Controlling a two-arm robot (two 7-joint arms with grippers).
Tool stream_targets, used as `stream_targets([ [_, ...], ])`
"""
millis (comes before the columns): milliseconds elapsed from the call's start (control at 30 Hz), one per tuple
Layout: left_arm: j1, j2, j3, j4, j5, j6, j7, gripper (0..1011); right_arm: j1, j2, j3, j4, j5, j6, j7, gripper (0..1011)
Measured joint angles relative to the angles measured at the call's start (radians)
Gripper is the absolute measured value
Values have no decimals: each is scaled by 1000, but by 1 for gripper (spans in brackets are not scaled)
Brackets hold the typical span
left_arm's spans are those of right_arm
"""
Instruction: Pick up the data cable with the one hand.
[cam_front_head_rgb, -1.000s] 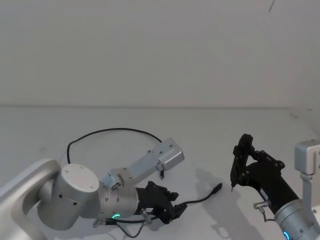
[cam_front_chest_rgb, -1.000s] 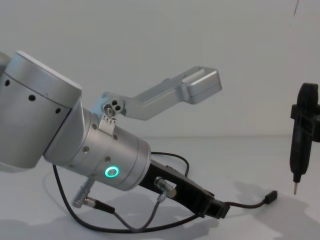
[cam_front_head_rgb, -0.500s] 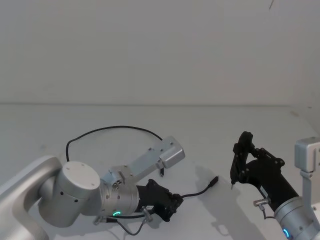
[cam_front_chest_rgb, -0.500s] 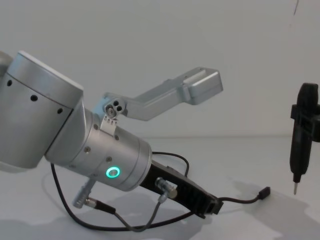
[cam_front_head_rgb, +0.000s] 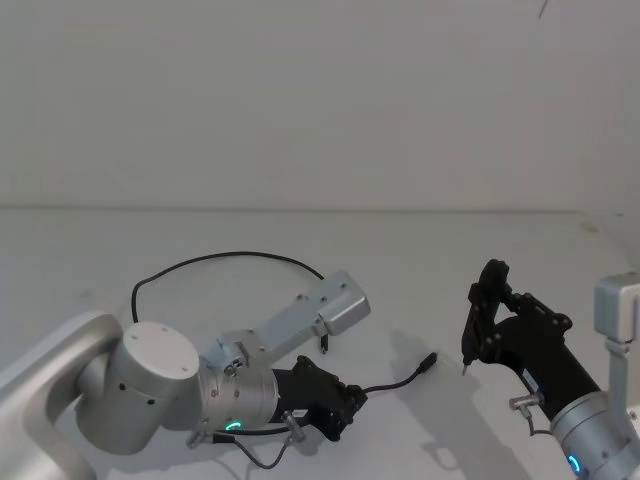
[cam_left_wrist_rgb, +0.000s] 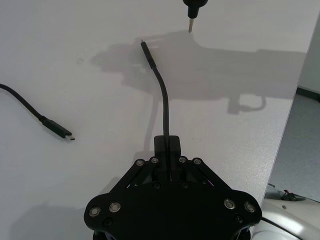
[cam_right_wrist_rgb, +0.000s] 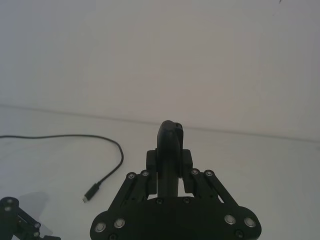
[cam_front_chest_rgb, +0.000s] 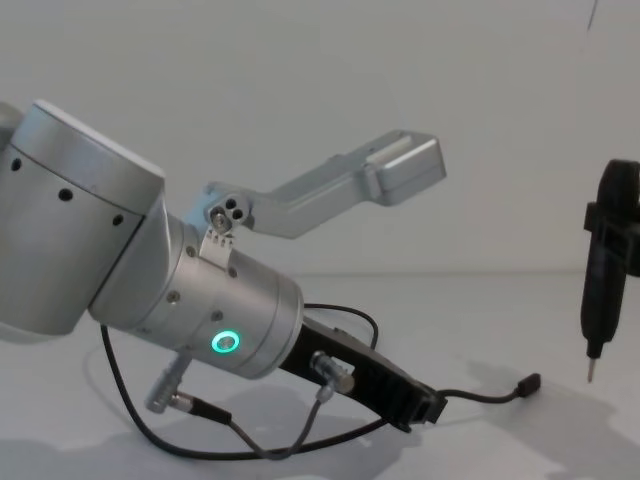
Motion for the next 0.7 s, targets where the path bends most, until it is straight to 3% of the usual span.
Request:
stream_targets([
  [700, 10, 65, -24, -67, 15, -72, -39, 40, 17, -26, 62, -63, 106, -4, 60, 279],
])
